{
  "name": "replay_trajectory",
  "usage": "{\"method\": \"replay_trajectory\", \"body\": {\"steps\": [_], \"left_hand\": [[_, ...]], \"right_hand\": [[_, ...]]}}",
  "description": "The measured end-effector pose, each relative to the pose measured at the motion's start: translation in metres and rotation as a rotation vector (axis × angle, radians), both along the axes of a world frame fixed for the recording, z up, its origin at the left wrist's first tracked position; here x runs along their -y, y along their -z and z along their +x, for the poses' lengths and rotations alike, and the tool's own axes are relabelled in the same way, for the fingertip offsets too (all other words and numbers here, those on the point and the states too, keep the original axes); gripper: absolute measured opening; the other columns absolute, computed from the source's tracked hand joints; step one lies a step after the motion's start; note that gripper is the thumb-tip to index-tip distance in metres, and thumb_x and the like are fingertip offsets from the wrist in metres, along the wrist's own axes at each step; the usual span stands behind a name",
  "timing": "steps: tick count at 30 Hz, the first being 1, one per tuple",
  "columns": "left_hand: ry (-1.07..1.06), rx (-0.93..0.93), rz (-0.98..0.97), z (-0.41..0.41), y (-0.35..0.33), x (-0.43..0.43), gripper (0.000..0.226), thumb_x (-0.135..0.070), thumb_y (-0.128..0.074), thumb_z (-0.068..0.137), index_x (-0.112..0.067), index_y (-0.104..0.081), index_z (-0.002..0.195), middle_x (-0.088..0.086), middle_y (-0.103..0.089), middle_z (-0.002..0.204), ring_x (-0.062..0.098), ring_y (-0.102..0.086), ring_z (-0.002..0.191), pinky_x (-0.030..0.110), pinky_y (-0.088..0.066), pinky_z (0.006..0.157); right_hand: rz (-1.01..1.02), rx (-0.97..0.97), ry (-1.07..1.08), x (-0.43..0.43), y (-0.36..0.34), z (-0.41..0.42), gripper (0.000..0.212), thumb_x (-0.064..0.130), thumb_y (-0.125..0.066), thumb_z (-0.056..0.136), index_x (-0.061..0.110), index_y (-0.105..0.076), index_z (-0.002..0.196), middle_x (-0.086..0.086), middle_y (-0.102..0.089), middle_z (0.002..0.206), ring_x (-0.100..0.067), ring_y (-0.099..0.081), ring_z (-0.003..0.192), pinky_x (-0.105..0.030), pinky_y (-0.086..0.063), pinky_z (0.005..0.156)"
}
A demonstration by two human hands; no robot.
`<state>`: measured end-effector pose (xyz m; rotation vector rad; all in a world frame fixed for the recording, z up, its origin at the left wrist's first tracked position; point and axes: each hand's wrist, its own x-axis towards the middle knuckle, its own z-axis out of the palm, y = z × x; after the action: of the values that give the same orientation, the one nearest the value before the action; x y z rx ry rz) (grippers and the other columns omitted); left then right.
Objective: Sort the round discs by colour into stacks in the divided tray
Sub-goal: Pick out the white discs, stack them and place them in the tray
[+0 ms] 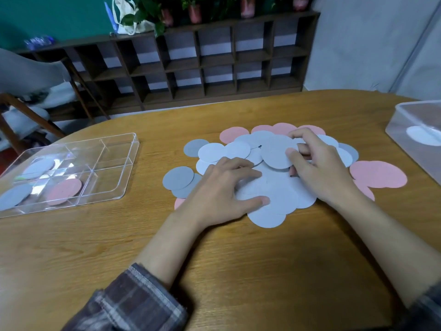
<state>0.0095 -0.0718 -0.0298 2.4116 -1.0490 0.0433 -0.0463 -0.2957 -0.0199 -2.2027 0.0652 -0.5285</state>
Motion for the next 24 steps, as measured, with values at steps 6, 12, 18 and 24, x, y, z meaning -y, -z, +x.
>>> {"method": "replay_trajectory", "body": {"steps": [6,12,18,24], "left_hand": [[0.022,0.056,0.030,-0.010,0.007,0.009,0.063,-0.078,-0.065,0.080,-0.045,-0.064,0.132,-0.018,-0.047,0.142,0.006,-0.040,0.132,0.040,-0.029,0.113],[0.029,-0.026,-0.024,-0.007,0.006,0.002,0.053,-0.065,-0.073,0.083,-0.040,-0.065,0.129,-0.021,-0.047,0.137,0.004,-0.038,0.130,0.035,-0.028,0.105],[-0.087,-0.217,-0.366,-0.002,0.001,-0.008,0.017,-0.027,-0.082,0.087,-0.026,-0.072,0.100,-0.017,-0.065,0.093,0.001,-0.060,0.090,0.019,-0.043,0.075],[-0.146,-0.375,-0.589,0.001,-0.001,-0.010,0.010,-0.016,-0.080,0.089,-0.017,-0.070,0.089,-0.007,-0.065,0.074,0.006,-0.055,0.067,0.020,-0.047,0.064]], "right_hand": [[-0.045,-0.013,-0.013,-0.003,-0.001,0.003,0.030,0.019,-0.048,0.105,0.032,-0.060,0.130,-0.002,-0.072,0.087,-0.022,-0.067,0.078,-0.046,-0.054,0.080],[-0.052,-0.022,-0.016,-0.005,-0.001,0.002,0.029,0.019,-0.049,0.105,0.030,-0.063,0.128,-0.001,-0.072,0.091,-0.021,-0.067,0.077,-0.046,-0.055,0.079],[0.054,-0.034,-0.061,-0.008,0.001,0.001,0.031,0.015,-0.053,0.103,0.033,-0.070,0.122,0.004,-0.073,0.100,-0.016,-0.067,0.067,-0.039,-0.053,0.077],[0.106,-0.057,-0.183,-0.016,0.001,-0.001,0.034,0.016,-0.047,0.107,0.037,-0.071,0.120,0.002,-0.069,0.083,-0.015,-0.065,0.068,-0.032,-0.044,0.070]]}}
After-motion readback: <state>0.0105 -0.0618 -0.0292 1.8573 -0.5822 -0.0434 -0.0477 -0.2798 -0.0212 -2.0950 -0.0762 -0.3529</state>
